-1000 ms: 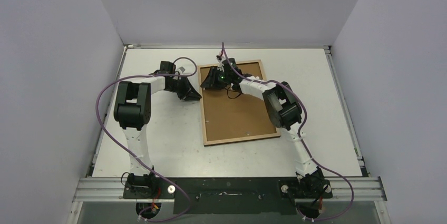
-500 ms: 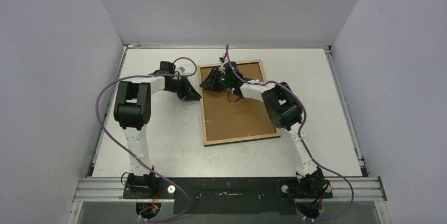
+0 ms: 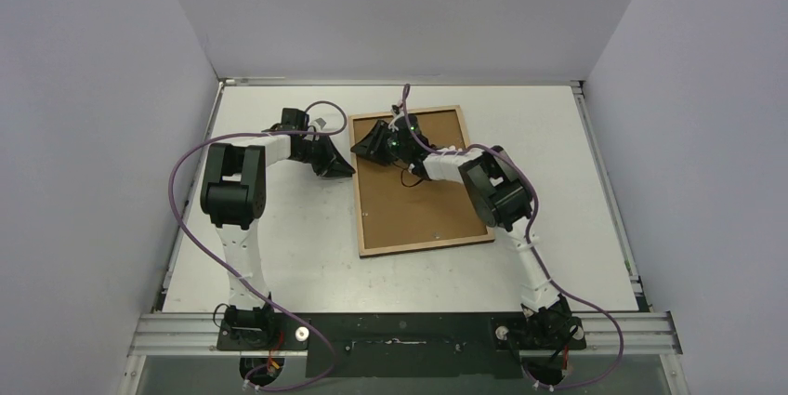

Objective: Put the photo into the frame

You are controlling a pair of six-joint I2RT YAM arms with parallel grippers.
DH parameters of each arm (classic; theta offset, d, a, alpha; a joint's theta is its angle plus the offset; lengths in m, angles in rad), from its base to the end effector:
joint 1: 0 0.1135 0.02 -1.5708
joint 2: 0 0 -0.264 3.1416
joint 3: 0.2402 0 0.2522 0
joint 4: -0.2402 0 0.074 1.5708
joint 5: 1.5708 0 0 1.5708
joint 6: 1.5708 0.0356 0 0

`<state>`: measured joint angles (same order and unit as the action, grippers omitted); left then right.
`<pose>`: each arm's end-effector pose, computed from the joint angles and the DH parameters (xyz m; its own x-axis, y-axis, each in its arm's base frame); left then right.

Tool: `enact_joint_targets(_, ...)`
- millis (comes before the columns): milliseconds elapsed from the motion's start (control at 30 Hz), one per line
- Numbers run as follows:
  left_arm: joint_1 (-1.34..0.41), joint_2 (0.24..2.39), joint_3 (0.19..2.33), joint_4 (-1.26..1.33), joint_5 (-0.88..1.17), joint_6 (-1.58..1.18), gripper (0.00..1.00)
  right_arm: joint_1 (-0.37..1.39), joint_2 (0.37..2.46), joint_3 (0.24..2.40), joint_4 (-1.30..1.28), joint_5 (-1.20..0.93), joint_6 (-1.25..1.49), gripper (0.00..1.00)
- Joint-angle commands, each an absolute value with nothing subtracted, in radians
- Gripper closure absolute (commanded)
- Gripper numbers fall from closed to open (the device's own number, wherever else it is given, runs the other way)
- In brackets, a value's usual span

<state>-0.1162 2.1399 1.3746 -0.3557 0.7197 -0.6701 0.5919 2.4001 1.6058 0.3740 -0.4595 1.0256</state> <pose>0.4187 -0.0725 0.1187 -0.9320 -0.3614 0.0279 -0.2641 0.6242 -0.7353 0.4276 0.3065 0.1159 -0.8905 0.3248 -0.3187 -0.1441 0.4632 0.8745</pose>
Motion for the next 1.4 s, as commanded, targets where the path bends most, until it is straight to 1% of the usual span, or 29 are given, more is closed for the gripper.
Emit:
enact_joint_targets(0, -0.125, 2.18, 1.364, -0.416, 0.651, -0.64, 0.92, 0.6, 2.335, 1.548, 0.33, -0.428, 0.987, 0.63)
enact_joint_targets(100, -0.116, 2.172, 1.387, -0.43, 0.656, -0.622, 0.89, 0.597, 2.249, 1.53, 0.322, -0.448, 0.958, 0.61)
enact_joint_targets(300, -0.093, 2.157, 1.453, -0.449, 0.669, -0.583, 0.74, 0.55, 2.062, 1.474, 0.226, -0.394, 0.917, 0.58)
enact_joint_targets(433, -0.071, 2.16, 1.499, -0.446, 0.661, -0.569, 0.61, 0.495, 1.956, 1.449, 0.008, -0.256, 0.813, 0.56)
enact_joint_targets(533, -0.055, 2.169, 1.539, -0.422, 0.656, -0.573, 0.55, 0.444, 1.89, 1.441, -0.167, -0.13, 0.715, 0.52)
enact_joint_targets(600, -0.051, 2.182, 1.571, -0.402, 0.653, -0.581, 0.5, 0.4, 1.862, 1.438, -0.257, -0.046, 0.683, 0.47)
enact_joint_targets(667, -0.052, 2.204, 1.606, -0.372, 0.66, -0.596, 0.47, 0.348, 1.848, 1.433, -0.311, -0.015, 0.663, 0.45)
enact_joint_targets(800, -0.059, 2.252, 1.655, -0.327, 0.662, -0.643, 0.45, 0.263, 1.856, 1.425, -0.406, 0.062, 0.641, 0.34)
enact_joint_targets(867, -0.063, 2.276, 1.668, -0.322, 0.642, -0.664, 0.45, 0.231, 1.886, 1.438, -0.453, 0.047, 0.631, 0.31)
enact_joint_targets(967, -0.077, 2.311, 1.689, -0.32, 0.645, -0.685, 0.45, 0.204, 1.925, 1.439, -0.471, 0.009, 0.605, 0.29)
enact_joint_targets(1100, -0.101, 2.322, 1.696, -0.338, 0.639, -0.694, 0.46, 0.191, 1.973, 1.454, -0.483, -0.096, 0.573, 0.27)
enact_joint_targets(1367, -0.119, 2.287, 1.62, -0.357, 0.639, -0.71, 0.51, 0.181, 2.02, 1.435, -0.481, -0.23, 0.563, 0.26)
